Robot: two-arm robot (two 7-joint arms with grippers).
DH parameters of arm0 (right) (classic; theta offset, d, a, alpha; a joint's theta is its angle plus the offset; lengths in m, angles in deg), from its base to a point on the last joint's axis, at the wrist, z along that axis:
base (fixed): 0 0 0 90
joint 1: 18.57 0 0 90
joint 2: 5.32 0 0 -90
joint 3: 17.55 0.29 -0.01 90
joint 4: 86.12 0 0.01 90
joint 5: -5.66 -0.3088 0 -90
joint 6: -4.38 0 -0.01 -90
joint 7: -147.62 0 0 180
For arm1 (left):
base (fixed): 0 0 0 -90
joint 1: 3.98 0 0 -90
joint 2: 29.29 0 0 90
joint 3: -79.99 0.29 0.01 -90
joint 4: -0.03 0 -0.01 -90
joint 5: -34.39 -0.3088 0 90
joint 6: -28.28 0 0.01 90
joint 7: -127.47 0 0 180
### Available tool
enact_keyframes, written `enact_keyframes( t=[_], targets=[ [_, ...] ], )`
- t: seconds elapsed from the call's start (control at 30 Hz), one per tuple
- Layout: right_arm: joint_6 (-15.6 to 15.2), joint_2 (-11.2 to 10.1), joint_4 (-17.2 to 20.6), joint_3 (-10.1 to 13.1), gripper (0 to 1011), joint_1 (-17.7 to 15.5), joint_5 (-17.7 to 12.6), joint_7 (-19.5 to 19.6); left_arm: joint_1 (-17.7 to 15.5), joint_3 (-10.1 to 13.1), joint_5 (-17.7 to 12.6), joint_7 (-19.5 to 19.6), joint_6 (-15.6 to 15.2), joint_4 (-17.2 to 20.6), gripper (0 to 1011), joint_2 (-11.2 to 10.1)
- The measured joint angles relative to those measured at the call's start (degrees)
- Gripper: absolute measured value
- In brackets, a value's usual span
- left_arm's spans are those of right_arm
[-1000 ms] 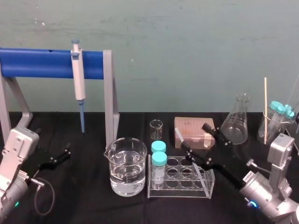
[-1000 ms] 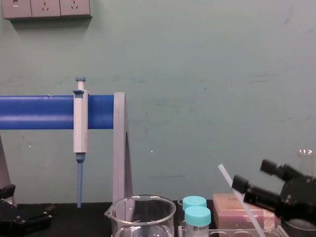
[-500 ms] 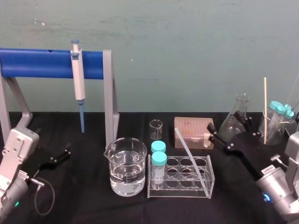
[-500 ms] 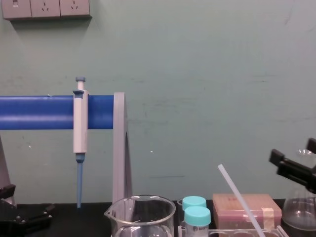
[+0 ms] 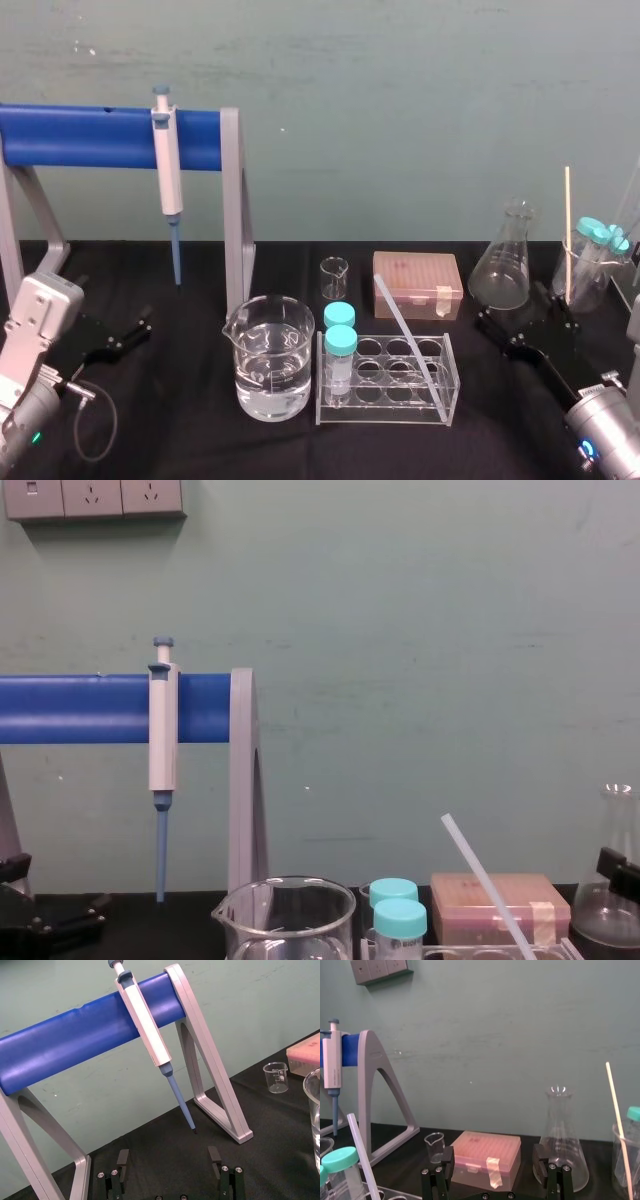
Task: Pick up the stirring rod with one hand, then place it down.
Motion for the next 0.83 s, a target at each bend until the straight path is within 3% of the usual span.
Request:
enact_keyframes(
  t=[0.83],
  targets=[
    [0.30, -0.07, -0.13, -0.12, 1002, 0.12, 0.00, -0.25, 0.00, 0.00, 0.00, 0.00, 0.00, 0.00, 1000, 0.00]
  ],
)
